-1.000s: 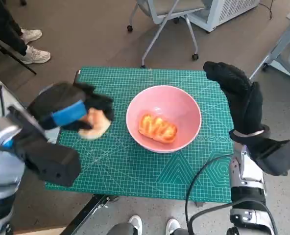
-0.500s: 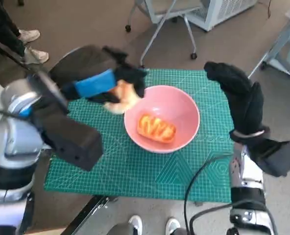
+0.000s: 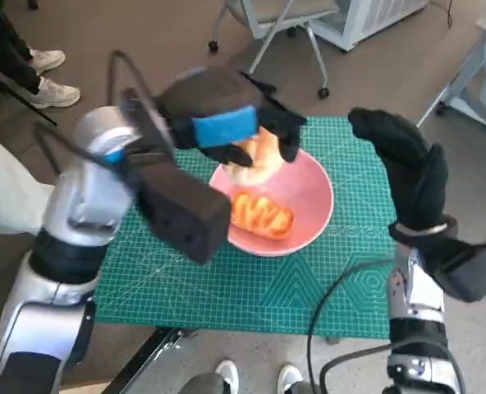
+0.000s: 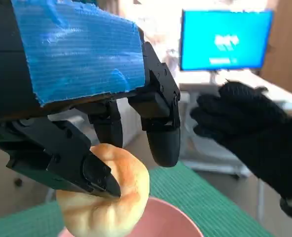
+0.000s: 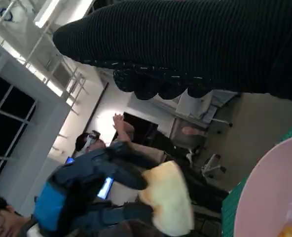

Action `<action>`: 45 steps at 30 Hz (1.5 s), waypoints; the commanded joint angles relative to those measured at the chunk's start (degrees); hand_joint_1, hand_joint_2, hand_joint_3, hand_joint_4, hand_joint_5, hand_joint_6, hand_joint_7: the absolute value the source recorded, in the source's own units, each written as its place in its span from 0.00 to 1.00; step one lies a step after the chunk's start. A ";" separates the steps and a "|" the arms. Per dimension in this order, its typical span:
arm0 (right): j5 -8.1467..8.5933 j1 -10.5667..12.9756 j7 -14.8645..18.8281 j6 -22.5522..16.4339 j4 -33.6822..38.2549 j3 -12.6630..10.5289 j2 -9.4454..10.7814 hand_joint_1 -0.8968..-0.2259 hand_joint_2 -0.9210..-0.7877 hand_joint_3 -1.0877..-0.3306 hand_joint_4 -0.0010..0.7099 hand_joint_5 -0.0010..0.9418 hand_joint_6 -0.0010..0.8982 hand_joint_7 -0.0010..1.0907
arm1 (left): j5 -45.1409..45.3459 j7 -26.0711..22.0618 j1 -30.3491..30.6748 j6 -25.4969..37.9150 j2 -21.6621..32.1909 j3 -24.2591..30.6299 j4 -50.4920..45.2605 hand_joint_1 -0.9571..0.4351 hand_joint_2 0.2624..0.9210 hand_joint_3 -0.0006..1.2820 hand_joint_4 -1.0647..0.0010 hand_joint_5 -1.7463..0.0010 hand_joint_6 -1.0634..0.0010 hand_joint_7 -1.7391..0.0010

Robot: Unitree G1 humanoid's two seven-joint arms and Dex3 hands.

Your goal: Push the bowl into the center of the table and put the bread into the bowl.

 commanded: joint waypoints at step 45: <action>0.19 2.25 -2.97 4.06 -5.72 -0.91 -1.34 0.30 0.00 0.43 0.27 0.00 0.09 0.42 | -5.88 3.91 4.26 -8.73 -0.99 3.87 12.80 0.47 0.88 0.01 1.00 1.00 0.91 1.00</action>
